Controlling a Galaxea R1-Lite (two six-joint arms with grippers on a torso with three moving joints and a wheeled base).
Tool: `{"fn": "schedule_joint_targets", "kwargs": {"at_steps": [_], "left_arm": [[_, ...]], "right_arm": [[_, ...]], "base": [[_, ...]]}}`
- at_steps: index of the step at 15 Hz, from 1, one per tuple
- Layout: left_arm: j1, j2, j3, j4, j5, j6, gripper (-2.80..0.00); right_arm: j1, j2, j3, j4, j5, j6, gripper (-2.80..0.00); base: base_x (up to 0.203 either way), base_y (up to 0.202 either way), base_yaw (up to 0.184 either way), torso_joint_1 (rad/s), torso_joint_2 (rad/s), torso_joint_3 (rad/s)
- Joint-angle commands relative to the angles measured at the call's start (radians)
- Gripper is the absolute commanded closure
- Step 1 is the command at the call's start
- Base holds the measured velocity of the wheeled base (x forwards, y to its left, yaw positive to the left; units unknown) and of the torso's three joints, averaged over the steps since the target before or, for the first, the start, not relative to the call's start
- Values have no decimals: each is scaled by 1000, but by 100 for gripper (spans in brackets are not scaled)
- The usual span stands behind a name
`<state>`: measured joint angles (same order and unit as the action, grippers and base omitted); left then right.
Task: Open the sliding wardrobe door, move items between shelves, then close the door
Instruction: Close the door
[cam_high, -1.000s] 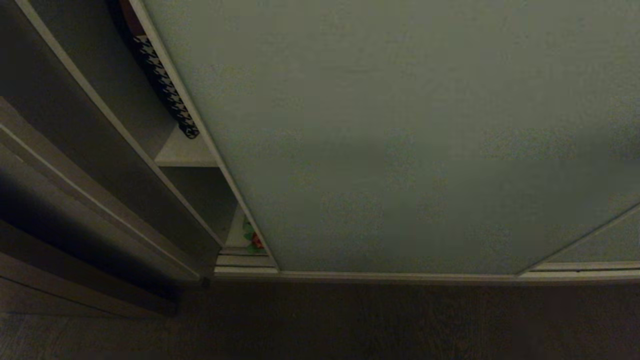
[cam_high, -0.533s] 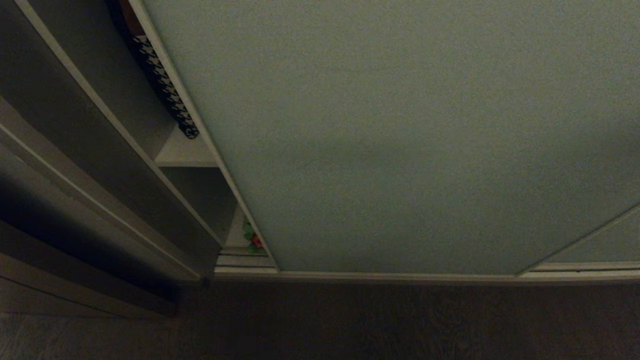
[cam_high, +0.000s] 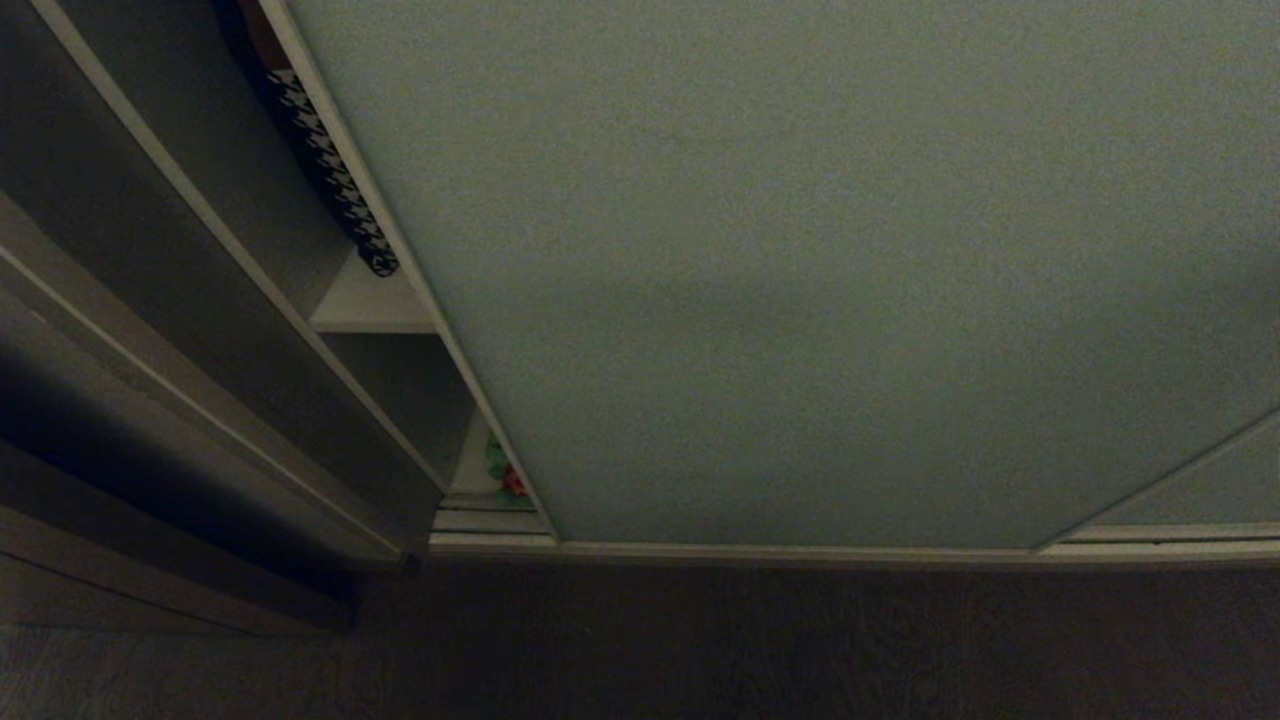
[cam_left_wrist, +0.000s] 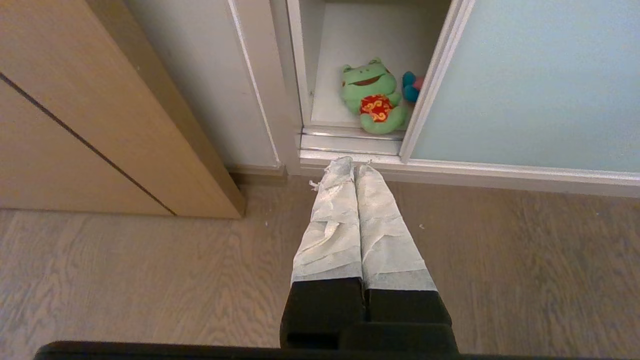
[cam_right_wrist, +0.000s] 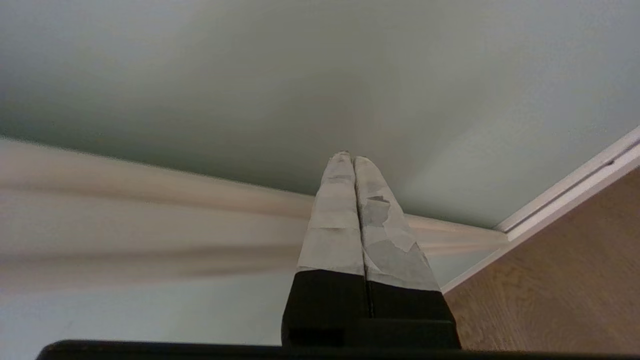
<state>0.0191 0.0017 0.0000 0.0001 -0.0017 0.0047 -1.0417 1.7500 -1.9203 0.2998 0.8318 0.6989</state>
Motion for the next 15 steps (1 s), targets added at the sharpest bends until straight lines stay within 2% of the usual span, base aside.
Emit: {"fn": "schedule_joint_targets", "kwargs": {"at_steps": [1,6,15], "left_arm": [[1,1,0,0,0,0,0],[1,1,0,0,0,0,0],[0,1,0,0,0,0,0]], "right_arm": [[25,10,-2,-2,3,4,0],[86,-1,3,-4,-53,5,0],[153,-129,89,1,-53,4,0]], "base": [[0,0,0,0,0,0],[0,0,0,0,0,0],[0,0,0,0,0,0]]}}
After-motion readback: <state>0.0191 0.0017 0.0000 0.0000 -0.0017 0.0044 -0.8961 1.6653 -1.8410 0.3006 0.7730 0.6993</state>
